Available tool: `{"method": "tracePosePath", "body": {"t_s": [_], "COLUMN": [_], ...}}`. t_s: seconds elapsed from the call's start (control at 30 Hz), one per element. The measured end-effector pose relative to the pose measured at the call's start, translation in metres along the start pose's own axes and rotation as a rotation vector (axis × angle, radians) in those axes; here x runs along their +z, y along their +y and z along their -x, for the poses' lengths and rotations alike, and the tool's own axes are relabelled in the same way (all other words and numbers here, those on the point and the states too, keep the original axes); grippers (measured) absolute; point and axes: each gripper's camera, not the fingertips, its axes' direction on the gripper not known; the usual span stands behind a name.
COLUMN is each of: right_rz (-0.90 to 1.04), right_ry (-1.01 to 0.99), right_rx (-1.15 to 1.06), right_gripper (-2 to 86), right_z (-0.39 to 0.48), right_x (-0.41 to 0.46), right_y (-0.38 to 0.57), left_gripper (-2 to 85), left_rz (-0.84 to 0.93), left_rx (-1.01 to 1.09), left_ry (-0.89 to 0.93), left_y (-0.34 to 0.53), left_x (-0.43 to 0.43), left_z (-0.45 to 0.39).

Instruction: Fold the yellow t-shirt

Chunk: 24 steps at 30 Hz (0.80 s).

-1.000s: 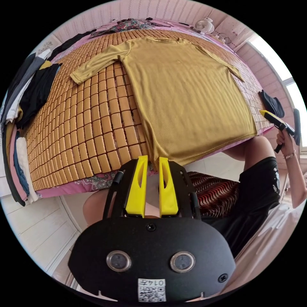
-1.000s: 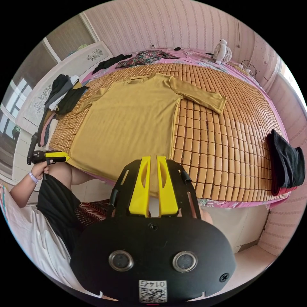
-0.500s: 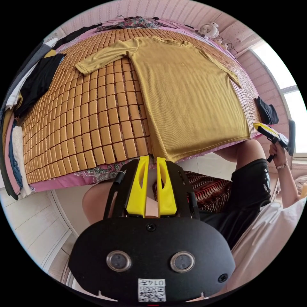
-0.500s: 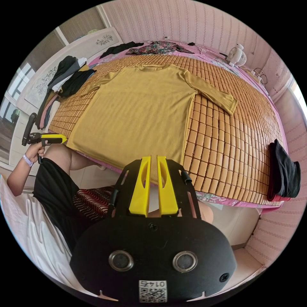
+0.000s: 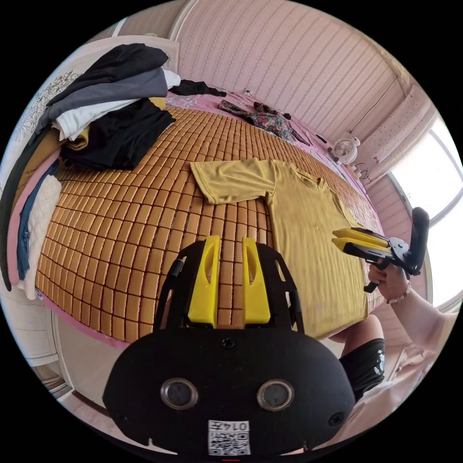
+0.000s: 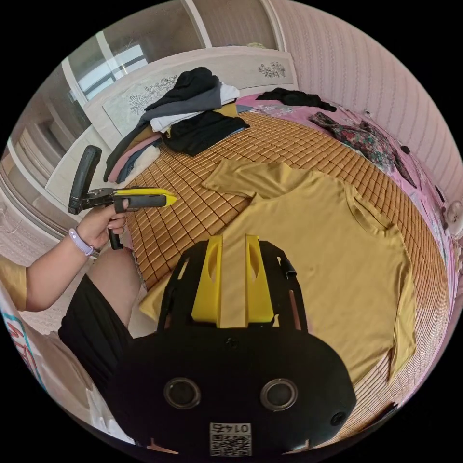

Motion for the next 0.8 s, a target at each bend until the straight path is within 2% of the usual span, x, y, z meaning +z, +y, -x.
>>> {"method": "tracePosePath", "body": {"t_s": [0.13, 0.23, 0.37, 0.5, 0.57, 0.67, 0.8], "right_rz": [0.02, 0.046, 0.088, 0.169, 0.115, 0.127, -0.012], "right_ry": [-0.062, -0.078, -0.023, 0.045, 0.15, 0.148, 0.058], "right_rx": [-0.122, -0.126, -0.081, -0.125, -0.192, -0.232, -0.089], "right_gripper": [8.4, 8.8, 9.4, 8.0, 5.7, 2.8, 1.3], "right_z": [0.019, 0.025, 0.03, 0.041, 0.047, 0.04, -0.008], "right_x": [0.06, 0.103, 0.161, 0.205, 0.205, 0.196, 0.137], "right_y": [-0.087, -0.139, -0.19, -0.212, -0.209, -0.21, -0.205], "left_gripper": [6.5, 6.0, 5.2, 4.2, 3.8, 2.9, 1.6], "left_rz": [-0.051, -0.049, 0.047, 0.025, 0.013, -0.001, -0.071], "left_rx": [-0.015, -0.028, -0.048, -0.064, -0.044, -0.039, -0.006], "left_ry": [-0.008, -0.044, -0.043, 0.021, 0.012, 0.014, 0.01], "left_y": [-0.035, -0.051, -0.06, -0.053, -0.049, -0.043, -0.037], "left_x": [0.027, 0.05, 0.081, 0.091, 0.094, 0.099, 0.098], "left_z": [0.013, 0.023, 0.041, 0.058, 0.057, 0.056, 0.04]}}
